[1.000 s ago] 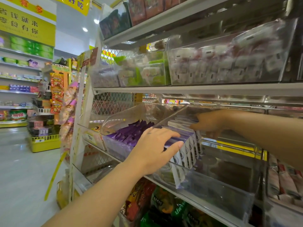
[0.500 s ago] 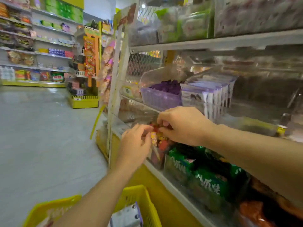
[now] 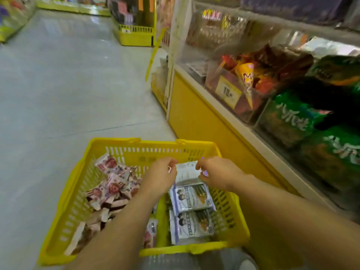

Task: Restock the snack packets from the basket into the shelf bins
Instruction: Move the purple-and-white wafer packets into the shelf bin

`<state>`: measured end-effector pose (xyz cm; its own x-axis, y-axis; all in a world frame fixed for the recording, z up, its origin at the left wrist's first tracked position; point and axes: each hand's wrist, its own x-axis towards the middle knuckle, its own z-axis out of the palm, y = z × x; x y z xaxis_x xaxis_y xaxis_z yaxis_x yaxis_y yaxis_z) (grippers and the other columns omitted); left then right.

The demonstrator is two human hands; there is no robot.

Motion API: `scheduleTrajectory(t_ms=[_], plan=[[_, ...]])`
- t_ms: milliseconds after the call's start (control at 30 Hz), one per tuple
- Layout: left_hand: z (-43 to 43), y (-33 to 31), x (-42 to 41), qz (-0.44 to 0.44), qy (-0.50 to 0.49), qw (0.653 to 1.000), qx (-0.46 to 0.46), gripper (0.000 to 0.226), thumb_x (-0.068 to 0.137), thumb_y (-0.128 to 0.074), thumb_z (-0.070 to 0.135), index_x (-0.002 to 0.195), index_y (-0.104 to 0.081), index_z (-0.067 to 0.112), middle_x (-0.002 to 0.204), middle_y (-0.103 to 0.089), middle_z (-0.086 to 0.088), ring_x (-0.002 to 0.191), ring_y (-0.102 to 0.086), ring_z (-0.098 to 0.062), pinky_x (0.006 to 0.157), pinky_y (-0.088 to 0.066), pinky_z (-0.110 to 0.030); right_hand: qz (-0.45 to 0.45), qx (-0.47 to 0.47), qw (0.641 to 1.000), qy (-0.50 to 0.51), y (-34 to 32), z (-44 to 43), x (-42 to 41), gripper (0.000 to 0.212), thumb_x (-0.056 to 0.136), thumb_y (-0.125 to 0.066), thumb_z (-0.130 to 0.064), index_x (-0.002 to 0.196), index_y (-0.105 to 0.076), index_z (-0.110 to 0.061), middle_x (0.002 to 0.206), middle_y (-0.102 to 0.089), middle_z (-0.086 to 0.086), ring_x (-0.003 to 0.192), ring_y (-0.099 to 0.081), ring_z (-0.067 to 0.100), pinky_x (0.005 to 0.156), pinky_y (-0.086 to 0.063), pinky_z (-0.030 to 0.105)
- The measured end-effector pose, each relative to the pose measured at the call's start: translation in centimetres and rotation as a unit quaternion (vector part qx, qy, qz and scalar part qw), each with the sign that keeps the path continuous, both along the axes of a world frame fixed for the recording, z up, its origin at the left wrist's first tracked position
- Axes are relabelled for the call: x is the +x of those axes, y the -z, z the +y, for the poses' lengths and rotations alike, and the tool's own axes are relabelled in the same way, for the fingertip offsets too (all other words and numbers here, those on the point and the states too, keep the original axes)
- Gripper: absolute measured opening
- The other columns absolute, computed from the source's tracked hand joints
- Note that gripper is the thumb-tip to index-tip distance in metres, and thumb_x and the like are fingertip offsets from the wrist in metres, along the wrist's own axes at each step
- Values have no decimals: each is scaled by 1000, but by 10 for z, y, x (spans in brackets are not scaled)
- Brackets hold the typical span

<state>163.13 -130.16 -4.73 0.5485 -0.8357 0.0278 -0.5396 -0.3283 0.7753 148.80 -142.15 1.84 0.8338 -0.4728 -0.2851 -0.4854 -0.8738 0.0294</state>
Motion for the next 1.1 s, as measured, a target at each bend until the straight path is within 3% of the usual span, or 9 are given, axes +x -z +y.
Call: scheduleTrajectory(t_ms=[133, 267, 400, 633, 700, 800, 900, 1000, 1100], plan=[[-3, 43, -1, 49, -3, 997, 62, 30, 96, -51, 23, 126, -58, 21, 123, -59, -1, 90, -54, -12, 81, -47, -30, 6, 49, 999, 22, 50, -28, 15, 50, 90, -59, -35, 137, -44, -25, 140, -46, 5, 121, -51, 25, 91, -45, 40], [-10, 68, -2, 75, -8, 989, 129, 42, 96, -52, 23, 138, -45, 22, 137, -47, -3, 113, -53, -21, 94, -44, -35, -4, 26, 1000, 6, 97, -46, 26, 64, 88, -61, -39, 143, -33, -26, 147, -35, 5, 132, -36, 28, 102, -40, 43], [-22, 81, -6, 151, -22, 979, 132, 48, 97, -52, 20, 143, -38, 20, 122, -59, -1, 75, -53, -6, 65, -42, -19, -25, -58, 997, -45, 124, -55, 27, 68, 86, -56, -49, 144, -28, -27, 148, -34, 7, 137, -28, 29, 111, -24, 46], [-33, 84, -6, 207, -120, 971, 27, 43, 98, -51, 24, 140, -42, 23, 133, -54, 1, 105, -59, -14, 79, -53, -28, -69, -46, 996, -40, 103, -65, 28, 78, 74, -65, -56, 139, -35, -28, 132, -49, 1, 121, -43, 24, 104, -26, 41], [-35, 74, -2, 270, -182, 945, -31, 39, 99, -47, 32, 138, -43, 28, 125, -55, 6, 92, -58, -2, 65, -47, -14, -98, 2, 995, -28, 89, -63, 29, 70, 75, -63, -54, 137, -40, -28, 130, -53, 0, 118, -45, 22, 100, -32, 38], [-34, 60, 7, 469, -201, 849, -135, 34, 96, -42, 50, 122, -55, 31, 123, -61, 7, 97, -63, -5, 76, -48, -25, -191, 178, 963, 63, 72, -48, 38, 53, 80, -68, -42, 128, -53, -24, 120, -62, 0, 105, -56, 18, 86, -45, 32], [-27, 51, 15, 572, -158, 778, -207, 76, 71, -48, 74, 131, -53, 28, 123, -65, 2, 111, -62, -16, 88, -48, -36, -230, 425, 858, 175, 62, -25, 53, 33, 87, -67, -30, 117, -58, -18, 108, -67, 11, 88, -62, 18, 73, -51, 28], [-21, 45, 18, 590, -126, 768, -215, 68, 76, -57, 59, 132, -52, 20, 121, -67, -7, 112, -63, -26, 88, -52, -43, -214, 591, 741, 235, 59, -10, 63, 22, 94, -56, -27, 105, -65, -11, 103, -67, 16, 92, -63, 29, 85, -53, 41], [-13, 47, 22, 574, -155, 781, -191, 51, 81, -66, 39, 125, -57, 15, 112, -70, -13, 98, -69, -31, 74, -57, -43, -196, 522, 800, 222, 64, -11, 65, 30, 97, -51, -30, 106, -67, -6, 99, -69, 9, 87, -63, 19, 82, -52, 35]])
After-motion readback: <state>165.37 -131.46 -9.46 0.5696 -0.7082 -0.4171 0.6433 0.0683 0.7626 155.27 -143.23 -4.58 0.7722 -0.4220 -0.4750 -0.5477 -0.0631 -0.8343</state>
